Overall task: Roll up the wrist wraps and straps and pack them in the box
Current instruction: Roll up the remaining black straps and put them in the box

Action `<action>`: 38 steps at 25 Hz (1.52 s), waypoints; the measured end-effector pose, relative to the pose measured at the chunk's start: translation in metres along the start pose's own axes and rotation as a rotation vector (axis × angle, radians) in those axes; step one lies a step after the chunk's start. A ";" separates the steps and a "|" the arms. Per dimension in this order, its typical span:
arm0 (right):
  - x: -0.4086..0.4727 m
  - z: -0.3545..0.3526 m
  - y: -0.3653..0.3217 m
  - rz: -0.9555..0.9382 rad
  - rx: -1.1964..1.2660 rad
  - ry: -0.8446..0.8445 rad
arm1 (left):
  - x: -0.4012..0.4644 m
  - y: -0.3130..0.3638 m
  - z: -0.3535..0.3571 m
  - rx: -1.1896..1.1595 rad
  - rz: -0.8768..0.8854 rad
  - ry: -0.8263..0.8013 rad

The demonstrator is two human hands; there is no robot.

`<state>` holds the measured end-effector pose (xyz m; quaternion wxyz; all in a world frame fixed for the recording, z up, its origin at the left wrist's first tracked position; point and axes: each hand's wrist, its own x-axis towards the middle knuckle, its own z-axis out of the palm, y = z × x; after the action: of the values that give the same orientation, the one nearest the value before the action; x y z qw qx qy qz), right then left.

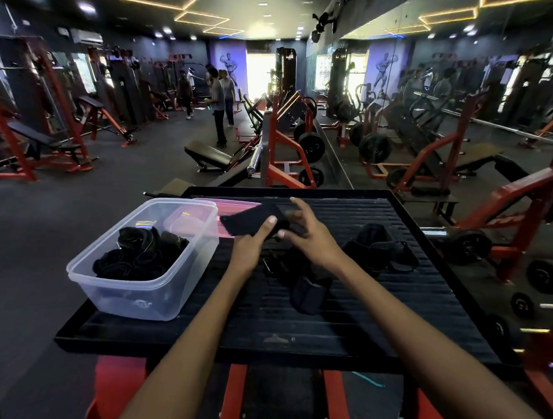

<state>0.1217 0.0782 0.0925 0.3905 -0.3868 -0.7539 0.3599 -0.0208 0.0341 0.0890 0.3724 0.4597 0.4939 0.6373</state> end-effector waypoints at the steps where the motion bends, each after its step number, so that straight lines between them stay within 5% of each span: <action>1: 0.005 -0.001 0.000 0.032 0.021 0.061 | -0.003 -0.001 -0.002 -0.017 -0.010 0.002; 3: 0.013 -0.006 0.006 0.033 -0.183 0.071 | -0.009 -0.015 -0.008 0.008 -0.068 0.037; 7: 0.017 0.005 0.016 -0.078 -0.513 -0.310 | -0.019 -0.017 -0.005 0.039 -0.181 0.070; 11: 0.028 0.008 0.009 -0.044 -0.281 0.039 | -0.008 -0.041 -0.013 0.197 0.006 -0.007; 14: 0.032 -0.003 0.013 0.119 -0.104 0.240 | 0.000 -0.069 -0.015 0.770 -0.169 -0.167; 16: 0.029 -0.008 0.014 0.150 -0.101 0.234 | 0.000 -0.071 -0.005 0.948 -0.236 -0.211; 22: 0.032 -0.005 0.024 0.060 -0.341 0.160 | 0.014 -0.062 0.002 0.935 -0.303 -0.214; 29: 0.030 -0.008 0.014 0.394 0.050 0.183 | 0.026 -0.067 -0.012 1.152 -0.234 -0.364; 33: 0.025 -0.004 0.013 0.498 0.186 0.127 | 0.030 -0.059 -0.021 0.626 -0.093 -0.106; 35: 0.027 -0.003 0.013 0.552 0.214 0.133 | 0.034 -0.048 -0.027 0.573 -0.188 -0.221; 38: 0.028 0.003 0.009 0.537 0.117 0.166 | 0.032 -0.056 -0.023 0.879 -0.297 -0.370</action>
<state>0.1103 0.1058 0.0924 0.3632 -0.5774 -0.5679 0.4606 -0.0515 0.0699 0.0392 0.3116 0.6032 0.7014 0.2168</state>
